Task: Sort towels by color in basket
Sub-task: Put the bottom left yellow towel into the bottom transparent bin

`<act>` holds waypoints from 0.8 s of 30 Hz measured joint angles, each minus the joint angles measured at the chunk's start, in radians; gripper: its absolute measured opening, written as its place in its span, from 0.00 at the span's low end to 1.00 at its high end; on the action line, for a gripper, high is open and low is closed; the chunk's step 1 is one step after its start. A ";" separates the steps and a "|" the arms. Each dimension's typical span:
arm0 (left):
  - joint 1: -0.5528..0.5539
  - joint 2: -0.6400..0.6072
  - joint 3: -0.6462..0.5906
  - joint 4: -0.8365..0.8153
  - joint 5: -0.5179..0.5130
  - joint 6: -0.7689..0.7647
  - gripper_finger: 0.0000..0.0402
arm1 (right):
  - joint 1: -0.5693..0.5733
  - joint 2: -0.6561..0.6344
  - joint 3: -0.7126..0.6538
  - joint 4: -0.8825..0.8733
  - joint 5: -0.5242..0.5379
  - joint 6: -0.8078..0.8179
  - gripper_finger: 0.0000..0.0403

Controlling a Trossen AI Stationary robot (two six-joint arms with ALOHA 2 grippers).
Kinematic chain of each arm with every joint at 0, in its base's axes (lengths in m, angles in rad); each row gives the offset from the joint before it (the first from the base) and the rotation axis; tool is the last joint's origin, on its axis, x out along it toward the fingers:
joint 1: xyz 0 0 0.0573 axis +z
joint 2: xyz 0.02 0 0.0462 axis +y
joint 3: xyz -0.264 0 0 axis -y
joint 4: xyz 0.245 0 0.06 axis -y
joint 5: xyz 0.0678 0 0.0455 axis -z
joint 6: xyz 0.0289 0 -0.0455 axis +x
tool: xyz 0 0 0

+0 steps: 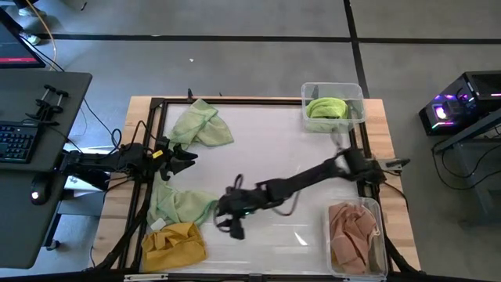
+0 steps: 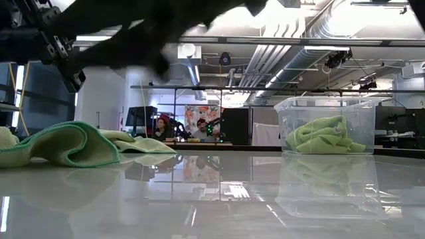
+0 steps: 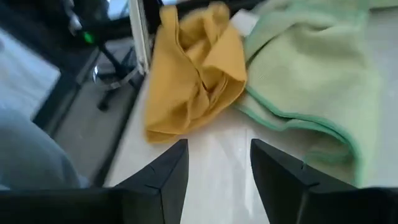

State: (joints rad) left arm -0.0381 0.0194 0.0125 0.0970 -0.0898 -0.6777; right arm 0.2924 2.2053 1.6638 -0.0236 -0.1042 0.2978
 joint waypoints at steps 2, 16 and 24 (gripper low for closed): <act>0.000 0.000 0.000 -0.001 0.000 0.000 0.49 | -0.002 0.100 0.088 0.015 -0.048 -0.063 0.44; 0.000 0.001 0.000 0.000 0.000 -0.001 0.49 | 0.056 0.599 0.634 0.122 -0.008 -0.213 0.69; 0.000 0.004 0.000 0.001 0.001 -0.001 0.49 | 0.086 0.585 0.582 -0.043 0.147 -0.222 0.44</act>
State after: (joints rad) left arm -0.0383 0.0238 0.0125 0.0982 -0.0891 -0.6783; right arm 0.3787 2.7905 2.2456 -0.0664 0.0432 0.0753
